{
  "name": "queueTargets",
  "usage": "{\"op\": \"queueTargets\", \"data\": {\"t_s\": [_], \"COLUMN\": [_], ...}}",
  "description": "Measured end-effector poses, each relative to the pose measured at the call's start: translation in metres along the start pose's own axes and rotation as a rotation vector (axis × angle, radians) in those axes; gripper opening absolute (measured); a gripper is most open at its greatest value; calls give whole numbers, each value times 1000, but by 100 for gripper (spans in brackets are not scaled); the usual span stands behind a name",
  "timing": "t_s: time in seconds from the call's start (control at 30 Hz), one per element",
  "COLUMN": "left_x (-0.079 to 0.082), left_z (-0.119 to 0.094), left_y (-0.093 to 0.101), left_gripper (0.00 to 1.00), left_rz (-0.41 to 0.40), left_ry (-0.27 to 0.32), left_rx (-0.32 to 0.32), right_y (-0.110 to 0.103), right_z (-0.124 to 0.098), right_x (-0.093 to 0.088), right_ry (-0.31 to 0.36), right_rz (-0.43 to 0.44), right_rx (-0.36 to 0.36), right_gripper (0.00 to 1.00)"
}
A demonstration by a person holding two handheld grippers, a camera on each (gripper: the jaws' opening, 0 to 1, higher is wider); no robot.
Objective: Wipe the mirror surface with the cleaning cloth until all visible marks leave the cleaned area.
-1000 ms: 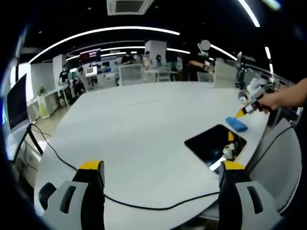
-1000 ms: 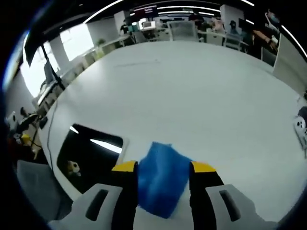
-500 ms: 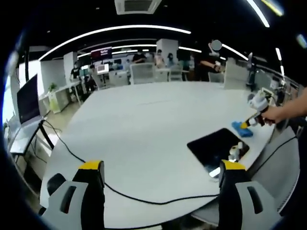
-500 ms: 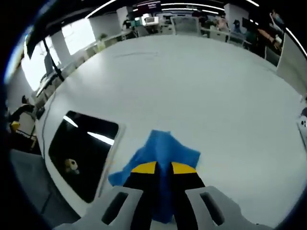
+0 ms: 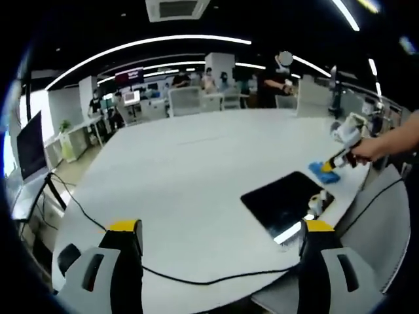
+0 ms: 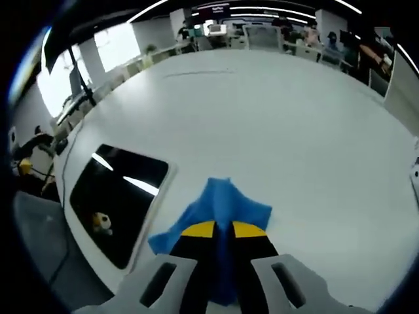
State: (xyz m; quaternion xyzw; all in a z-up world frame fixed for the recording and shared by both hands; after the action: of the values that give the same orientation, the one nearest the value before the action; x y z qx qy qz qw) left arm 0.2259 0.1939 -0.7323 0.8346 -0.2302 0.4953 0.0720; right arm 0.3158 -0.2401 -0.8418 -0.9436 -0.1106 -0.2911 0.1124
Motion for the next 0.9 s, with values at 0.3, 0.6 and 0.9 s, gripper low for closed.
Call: {"op": "queueTargets", "data": {"t_s": [0.3, 0.6, 0.9], "left_x": [3, -2, -8], "left_z": [12, 6, -4], "left_y": [-26, -36, -37], "left_gripper": [100, 100, 100], "left_rz": [8, -27, -31], "left_ry": [-1, 27, 35], "left_rx": [-89, -38, -26], "right_y": [-1, 2, 1], "right_z": [-3, -1, -16], "right_x": [-6, -5, 7], "right_ry": [17, 27, -13], "right_rz": [-90, 18, 68], "right_rx": [-127, -99, -36], "right_gripper": [11, 2, 3]}}
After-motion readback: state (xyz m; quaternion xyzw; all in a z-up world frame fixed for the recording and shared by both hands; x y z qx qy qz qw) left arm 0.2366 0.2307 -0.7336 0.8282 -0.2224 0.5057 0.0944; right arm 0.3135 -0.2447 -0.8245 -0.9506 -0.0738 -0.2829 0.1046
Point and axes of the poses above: the point that each gripper's makers call its tool centre point, and the gripper's own axes: z roughly forward along the fingers, y roughly to its right, x roughly out of its top, the point moved 4 cm from there along -z, roughly backward along the fingers, and after that the axes turned 7 degrees about z, right-handed, at the moved point
